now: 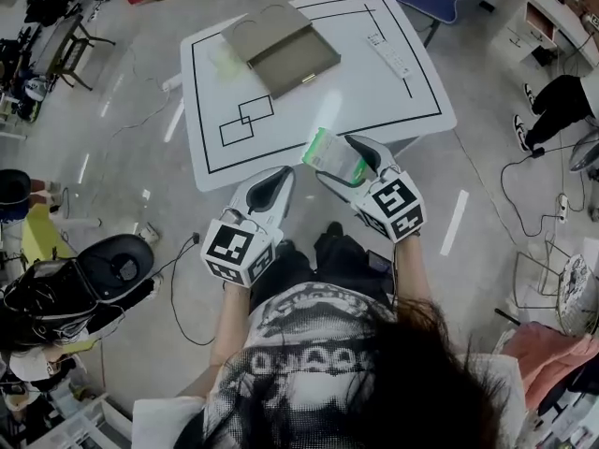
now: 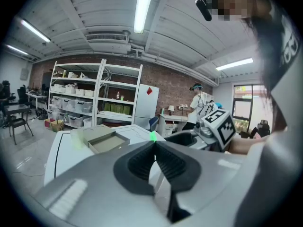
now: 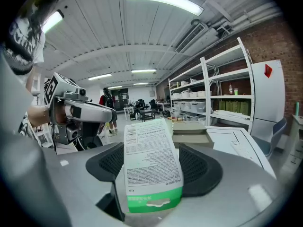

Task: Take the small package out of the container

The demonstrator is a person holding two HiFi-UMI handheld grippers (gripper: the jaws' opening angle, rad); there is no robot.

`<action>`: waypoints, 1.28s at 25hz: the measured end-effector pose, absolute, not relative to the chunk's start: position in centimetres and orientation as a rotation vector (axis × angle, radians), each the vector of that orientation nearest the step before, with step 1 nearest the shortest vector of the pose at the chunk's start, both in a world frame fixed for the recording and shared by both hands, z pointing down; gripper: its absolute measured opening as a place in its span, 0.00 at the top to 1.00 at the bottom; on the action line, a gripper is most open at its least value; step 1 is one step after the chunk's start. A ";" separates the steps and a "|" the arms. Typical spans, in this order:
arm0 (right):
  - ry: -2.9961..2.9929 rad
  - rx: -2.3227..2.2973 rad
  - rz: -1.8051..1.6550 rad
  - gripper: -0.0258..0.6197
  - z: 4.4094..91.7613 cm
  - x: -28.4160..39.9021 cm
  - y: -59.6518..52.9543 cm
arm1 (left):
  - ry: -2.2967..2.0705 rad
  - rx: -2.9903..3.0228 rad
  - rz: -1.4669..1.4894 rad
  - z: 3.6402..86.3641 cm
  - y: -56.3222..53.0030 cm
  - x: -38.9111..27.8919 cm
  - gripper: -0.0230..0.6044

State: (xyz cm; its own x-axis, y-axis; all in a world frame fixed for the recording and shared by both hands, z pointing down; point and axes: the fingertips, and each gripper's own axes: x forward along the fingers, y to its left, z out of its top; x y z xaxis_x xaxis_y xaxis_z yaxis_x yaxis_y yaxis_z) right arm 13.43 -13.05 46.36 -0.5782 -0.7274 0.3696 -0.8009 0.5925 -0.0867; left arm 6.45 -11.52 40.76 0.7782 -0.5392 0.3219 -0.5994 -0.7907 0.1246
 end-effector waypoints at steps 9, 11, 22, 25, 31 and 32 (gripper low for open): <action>-2.510 1.301 0.375 0.38 45.7 8.3 -10.2 | -0.849 2.781 0.406 40.5 -9.7 1.1 0.96; -2.505 1.308 0.368 0.38 45.4 6.3 -9.3 | -0.831 2.787 0.406 40.5 -9.0 -0.9 0.96; -2.454 1.443 0.389 0.38 45.0 -2.9 -3.9 | -0.756 2.807 0.353 40.8 -5.1 -10.9 0.96; -2.444 1.466 0.389 0.38 45.0 -5.0 -2.4 | -0.732 2.811 0.333 41.0 -4.0 -12.8 0.96; -2.433 1.517 0.373 0.38 44.6 -7.1 0.7 | -0.673 2.825 0.321 41.5 -1.0 -14.4 0.96; -2.429 1.522 0.371 0.38 44.6 -7.3 1.1 | -0.664 2.826 0.322 41.6 -0.5 -14.5 0.96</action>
